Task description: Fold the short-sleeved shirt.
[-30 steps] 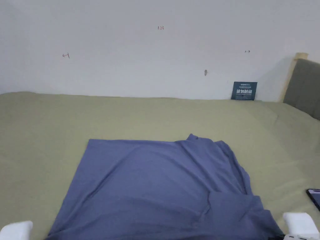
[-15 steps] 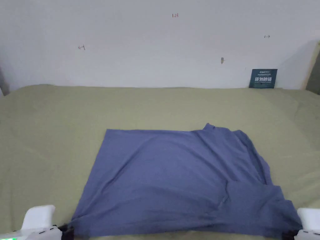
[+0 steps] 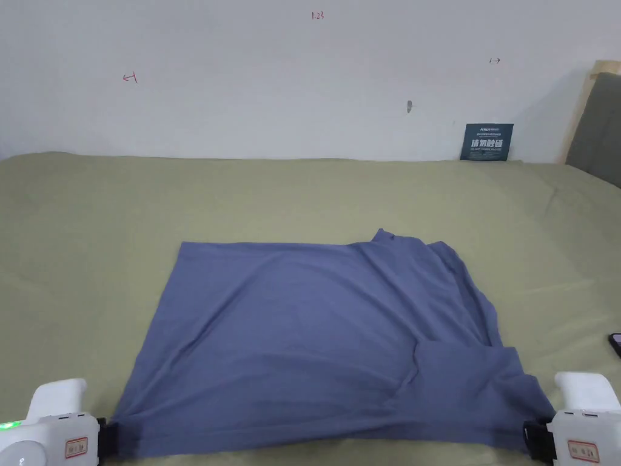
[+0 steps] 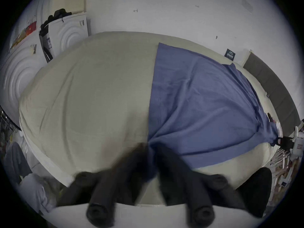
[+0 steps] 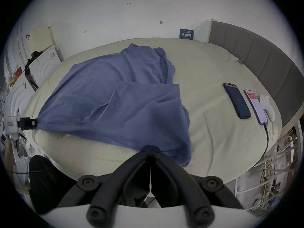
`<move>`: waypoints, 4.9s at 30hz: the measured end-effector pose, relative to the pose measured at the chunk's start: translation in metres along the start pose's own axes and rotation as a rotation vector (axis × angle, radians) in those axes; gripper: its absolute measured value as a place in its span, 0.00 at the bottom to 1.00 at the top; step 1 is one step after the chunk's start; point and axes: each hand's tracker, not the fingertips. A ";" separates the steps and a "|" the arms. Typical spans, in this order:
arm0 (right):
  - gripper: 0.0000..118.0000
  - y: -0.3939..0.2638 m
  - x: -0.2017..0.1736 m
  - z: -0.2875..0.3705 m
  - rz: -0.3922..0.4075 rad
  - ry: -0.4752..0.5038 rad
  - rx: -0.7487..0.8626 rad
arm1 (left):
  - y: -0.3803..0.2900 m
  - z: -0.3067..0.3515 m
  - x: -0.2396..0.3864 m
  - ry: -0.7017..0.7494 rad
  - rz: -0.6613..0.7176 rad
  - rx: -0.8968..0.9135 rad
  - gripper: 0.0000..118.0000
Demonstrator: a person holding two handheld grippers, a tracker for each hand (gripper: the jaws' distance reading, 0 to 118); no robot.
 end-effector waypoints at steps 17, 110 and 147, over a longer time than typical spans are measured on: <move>0.03 0.020 0.017 -0.035 0.012 -0.047 -0.042 | 0.006 0.005 0.003 -0.018 -0.048 0.005 0.04; 0.11 0.166 0.030 -0.148 -0.025 0.013 -0.175 | 0.134 -0.088 0.046 -0.057 -0.173 -0.139 0.04; 0.75 0.036 0.045 0.011 0.088 -0.119 -0.195 | 0.024 0.059 -0.005 -0.020 -0.150 -0.178 0.72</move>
